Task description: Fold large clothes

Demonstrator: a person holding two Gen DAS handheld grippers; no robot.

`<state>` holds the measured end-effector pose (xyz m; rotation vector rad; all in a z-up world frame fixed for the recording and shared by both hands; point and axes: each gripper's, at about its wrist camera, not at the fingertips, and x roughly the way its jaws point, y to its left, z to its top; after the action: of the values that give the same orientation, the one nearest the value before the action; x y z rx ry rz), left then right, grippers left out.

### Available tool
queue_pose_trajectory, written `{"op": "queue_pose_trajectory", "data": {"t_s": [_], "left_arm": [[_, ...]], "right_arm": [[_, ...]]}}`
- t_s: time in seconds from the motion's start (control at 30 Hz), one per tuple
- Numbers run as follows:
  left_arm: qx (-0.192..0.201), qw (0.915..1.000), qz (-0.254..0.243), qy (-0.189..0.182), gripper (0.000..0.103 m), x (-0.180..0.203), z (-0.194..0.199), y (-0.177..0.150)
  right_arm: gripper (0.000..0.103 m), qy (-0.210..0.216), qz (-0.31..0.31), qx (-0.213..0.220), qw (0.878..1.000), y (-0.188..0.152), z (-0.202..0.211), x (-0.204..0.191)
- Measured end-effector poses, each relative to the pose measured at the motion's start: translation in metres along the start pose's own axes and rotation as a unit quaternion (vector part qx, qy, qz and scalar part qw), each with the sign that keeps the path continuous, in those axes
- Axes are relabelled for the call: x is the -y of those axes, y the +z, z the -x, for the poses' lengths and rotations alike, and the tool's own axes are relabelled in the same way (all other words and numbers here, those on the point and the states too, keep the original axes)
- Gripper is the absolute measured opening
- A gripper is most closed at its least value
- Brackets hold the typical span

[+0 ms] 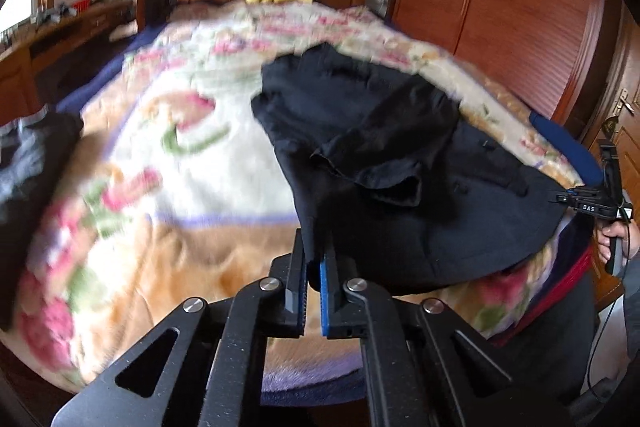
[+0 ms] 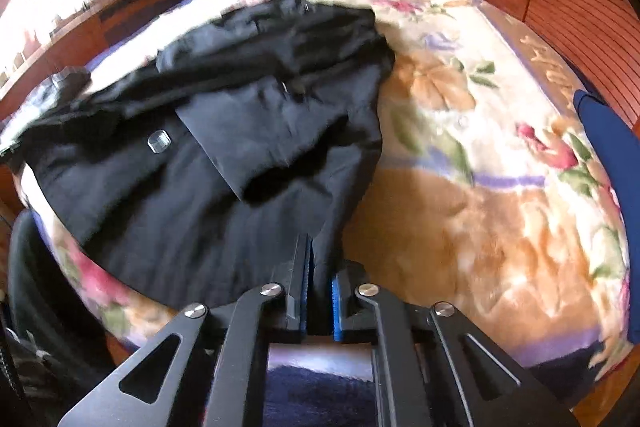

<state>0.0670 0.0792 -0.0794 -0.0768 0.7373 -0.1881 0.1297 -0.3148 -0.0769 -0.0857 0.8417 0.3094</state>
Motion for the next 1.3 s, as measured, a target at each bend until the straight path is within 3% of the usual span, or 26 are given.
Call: {"op": "queue_pose_trajectory", "data": {"t_s": [0.07,0.23,0.67,0.93,1.03,1.3], "left_arm": [[0.02,0.9998,-0.003,0.006,0.005,0.006,0.016,0.013],[0.063,0.9979,-0.009,0.008,0.005,0.016,0.049,0.033],[0.153,0.9883,0.005,-0.004,0.005,-0.003,0.131,0.062],[0.201,0.9796,0.001,-0.01,0.005,-0.006,0.18,0.057],[0.2,0.9797,0.003,-0.013,0.005,-0.011,0.175,0.057],[0.137,0.9904,0.015,0.001,0.005,-0.03,0.1,0.061]], "right_arm": [[0.006,0.016,-0.002,0.031,0.999,0.007,0.017,0.001],[0.004,0.005,0.018,0.086,0.996,0.022,0.066,-0.005],[0.004,-0.001,0.036,0.205,0.978,0.027,0.193,-0.01],[0.004,0.008,0.049,0.261,0.964,-0.01,0.258,-0.024],[0.004,0.032,0.044,0.261,0.964,-0.028,0.264,-0.024],[0.004,0.043,0.043,0.197,0.979,-0.019,0.19,0.001]]}}
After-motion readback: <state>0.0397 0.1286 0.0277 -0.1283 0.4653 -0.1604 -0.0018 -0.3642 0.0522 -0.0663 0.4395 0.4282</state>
